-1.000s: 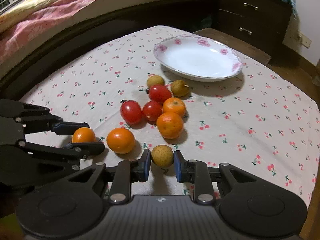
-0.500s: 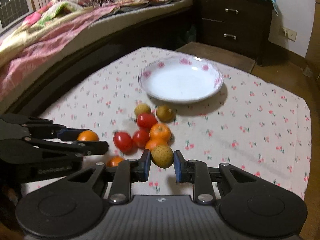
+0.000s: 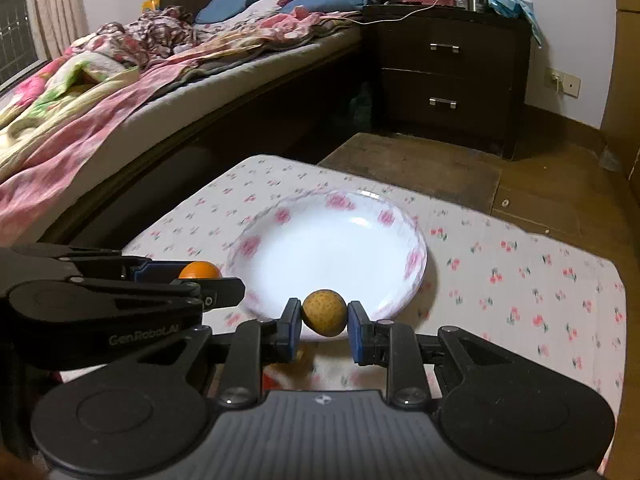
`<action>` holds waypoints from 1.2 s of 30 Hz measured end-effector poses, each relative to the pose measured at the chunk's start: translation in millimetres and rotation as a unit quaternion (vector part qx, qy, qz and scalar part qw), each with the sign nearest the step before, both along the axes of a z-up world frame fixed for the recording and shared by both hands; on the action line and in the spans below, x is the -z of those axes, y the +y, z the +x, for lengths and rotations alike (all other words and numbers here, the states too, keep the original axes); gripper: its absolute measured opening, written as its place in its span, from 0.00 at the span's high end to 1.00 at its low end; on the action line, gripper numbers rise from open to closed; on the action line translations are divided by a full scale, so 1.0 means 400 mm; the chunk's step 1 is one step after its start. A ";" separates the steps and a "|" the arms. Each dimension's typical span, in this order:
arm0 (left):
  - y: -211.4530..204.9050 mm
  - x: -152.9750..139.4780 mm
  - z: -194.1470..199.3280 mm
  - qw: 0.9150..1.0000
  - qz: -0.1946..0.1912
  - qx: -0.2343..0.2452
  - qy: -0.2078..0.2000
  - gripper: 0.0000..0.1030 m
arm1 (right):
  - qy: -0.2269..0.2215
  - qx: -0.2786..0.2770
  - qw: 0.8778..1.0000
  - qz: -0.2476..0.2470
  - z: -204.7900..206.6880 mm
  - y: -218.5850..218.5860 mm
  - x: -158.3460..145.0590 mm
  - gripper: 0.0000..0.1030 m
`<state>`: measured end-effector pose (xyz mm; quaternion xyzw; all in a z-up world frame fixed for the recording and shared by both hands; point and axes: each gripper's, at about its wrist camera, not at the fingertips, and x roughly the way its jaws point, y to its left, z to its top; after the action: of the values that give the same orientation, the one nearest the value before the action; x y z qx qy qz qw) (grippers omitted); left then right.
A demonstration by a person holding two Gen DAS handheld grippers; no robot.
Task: Organize fruits
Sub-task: 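Carry the orange and brown fruit with both tools over the white bowl, then lower both fruits into the bowl and open both tools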
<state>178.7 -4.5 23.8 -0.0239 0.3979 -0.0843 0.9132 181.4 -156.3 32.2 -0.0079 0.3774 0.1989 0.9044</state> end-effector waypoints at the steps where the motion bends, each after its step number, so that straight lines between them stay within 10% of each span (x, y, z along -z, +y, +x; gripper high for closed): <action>1: -0.004 0.005 0.018 1.000 0.002 0.000 -0.001 0.60 | 0.000 0.002 1.000 0.000 0.017 0.001 0.005 0.69; 36: -0.027 0.103 0.136 0.999 0.029 -0.010 0.025 0.58 | 0.033 0.020 0.999 -0.020 0.164 0.015 0.125 0.68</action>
<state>233.0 -15.1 -17.2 -0.0032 0.4223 -0.0628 0.9043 247.0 -150.3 -17.7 -0.0114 0.4110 0.1731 0.8950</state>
